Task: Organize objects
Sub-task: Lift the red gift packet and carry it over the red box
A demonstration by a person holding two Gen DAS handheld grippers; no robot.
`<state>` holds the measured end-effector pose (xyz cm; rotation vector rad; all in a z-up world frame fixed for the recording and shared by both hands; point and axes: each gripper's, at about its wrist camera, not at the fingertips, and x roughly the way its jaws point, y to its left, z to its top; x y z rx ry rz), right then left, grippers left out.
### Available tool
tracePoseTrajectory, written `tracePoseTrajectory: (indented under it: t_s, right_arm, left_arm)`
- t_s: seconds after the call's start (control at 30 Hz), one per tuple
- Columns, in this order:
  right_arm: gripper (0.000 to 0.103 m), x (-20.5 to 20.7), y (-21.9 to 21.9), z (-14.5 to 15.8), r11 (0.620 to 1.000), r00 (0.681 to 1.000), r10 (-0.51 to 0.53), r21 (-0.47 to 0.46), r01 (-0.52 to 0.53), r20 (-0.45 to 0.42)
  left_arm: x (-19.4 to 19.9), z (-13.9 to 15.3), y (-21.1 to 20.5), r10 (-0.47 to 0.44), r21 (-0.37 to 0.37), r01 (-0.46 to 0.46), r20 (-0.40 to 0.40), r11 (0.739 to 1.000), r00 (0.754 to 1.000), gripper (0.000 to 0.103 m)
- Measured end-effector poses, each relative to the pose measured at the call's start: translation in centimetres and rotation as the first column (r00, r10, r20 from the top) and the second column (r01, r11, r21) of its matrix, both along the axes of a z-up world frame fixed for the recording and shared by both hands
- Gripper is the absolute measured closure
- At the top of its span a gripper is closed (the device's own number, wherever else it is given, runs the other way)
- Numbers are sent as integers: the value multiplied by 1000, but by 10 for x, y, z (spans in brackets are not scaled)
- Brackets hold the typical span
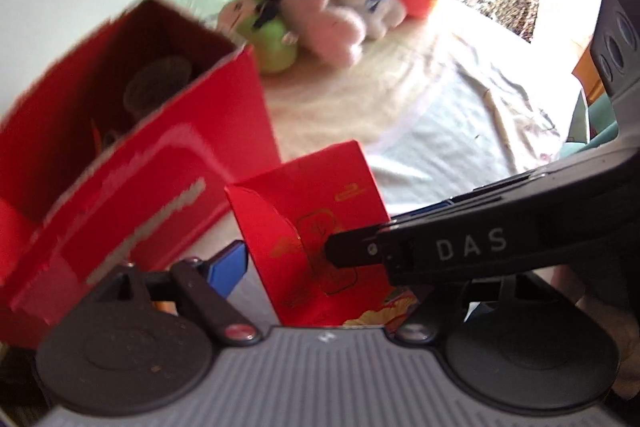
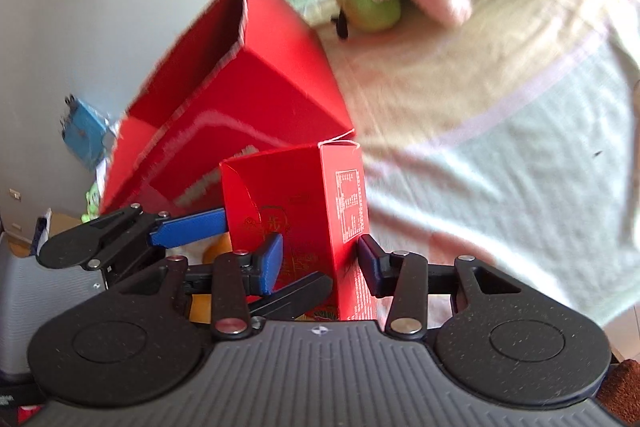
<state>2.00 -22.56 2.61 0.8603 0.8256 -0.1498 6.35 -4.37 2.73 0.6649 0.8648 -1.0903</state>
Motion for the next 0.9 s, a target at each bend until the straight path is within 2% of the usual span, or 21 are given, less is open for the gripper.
tracePoseTrajectory:
  t_s: [0.1, 0.23, 0.43, 0.5, 0.7, 0.9]
  right_arm:
    - [58, -10, -7, 16, 999, 998, -47, -9, 48, 40]
    - [58, -19, -11, 48, 993, 988, -92, -67, 101, 125]
    - [58, -11, -12, 101, 975, 955, -86, -174, 140, 283]
    - [58, -2, -13, 114, 971, 941, -61, -197, 132, 332]
    - [58, 55, -10, 132, 973, 915, 45, -227, 52, 401]
    - [58, 123, 9, 123, 965, 909, 171, -251, -77, 379]
  left_arm:
    - [-9, 17, -5, -35, -46, 37, 42, 998, 999, 25]
    - [-16, 46, -7, -60, -124, 72, 95, 990, 994, 25]
    - [-12, 93, -14, -29, -257, 82, 203, 963, 979, 25]
    - [-7, 110, -4, 0, -295, 74, 243, 953, 970, 25]
    - [28, 138, 16, 131, -374, -16, 283, 927, 950, 24]
    - [86, 131, 36, 272, -365, -174, 239, 915, 932, 24]
